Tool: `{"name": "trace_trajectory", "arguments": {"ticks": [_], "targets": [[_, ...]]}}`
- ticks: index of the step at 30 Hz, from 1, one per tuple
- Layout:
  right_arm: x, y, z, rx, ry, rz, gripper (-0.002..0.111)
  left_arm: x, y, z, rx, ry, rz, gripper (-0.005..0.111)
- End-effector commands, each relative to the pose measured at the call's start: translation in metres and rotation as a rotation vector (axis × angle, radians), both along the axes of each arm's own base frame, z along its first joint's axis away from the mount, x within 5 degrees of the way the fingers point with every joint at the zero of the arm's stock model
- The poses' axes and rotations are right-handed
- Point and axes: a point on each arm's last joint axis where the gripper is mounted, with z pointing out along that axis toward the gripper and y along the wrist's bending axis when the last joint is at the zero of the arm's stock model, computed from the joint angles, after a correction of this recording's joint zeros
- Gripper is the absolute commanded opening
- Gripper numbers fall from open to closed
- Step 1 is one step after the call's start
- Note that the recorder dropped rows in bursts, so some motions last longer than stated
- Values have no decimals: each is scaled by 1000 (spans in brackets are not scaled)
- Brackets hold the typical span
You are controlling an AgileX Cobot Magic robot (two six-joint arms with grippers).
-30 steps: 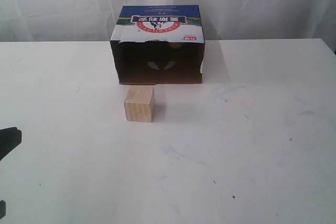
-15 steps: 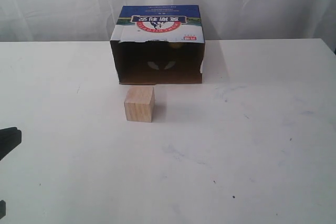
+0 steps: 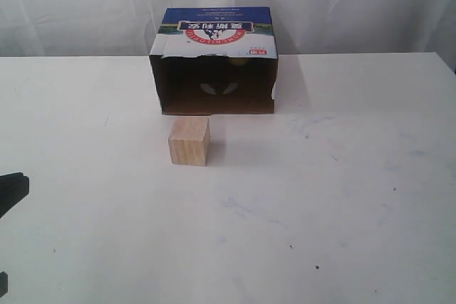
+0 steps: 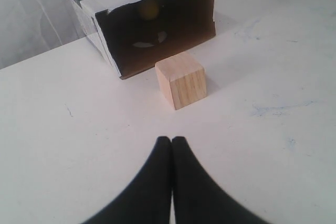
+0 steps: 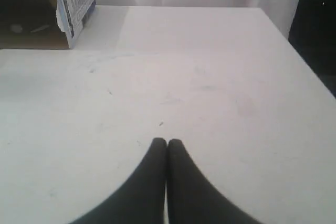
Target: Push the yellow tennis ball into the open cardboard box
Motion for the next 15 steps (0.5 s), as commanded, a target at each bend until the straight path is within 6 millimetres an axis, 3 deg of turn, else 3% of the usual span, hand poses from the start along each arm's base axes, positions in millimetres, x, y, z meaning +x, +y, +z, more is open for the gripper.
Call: {"name": "trace_trajectory", "arguments": {"ticks": [1,3,7,10,15], "targets": [[-2,5,-5,246,58,-29,0,-1,0,0,-31,8,-4,0],[-3,7,-7,322,82,-33,0,-1,0,0,-31,8,-4,0],[-6,-3,-1,45,-21,-65,0,-1,0,0,-31,8,-4,0],[-11,-6,3,61,-97,-130,0,-1,0,0,-31,8,-4,0],[-11,-9,2,-37,-82,-161,0,-1,0,0,-31,8,-4,0]]}}
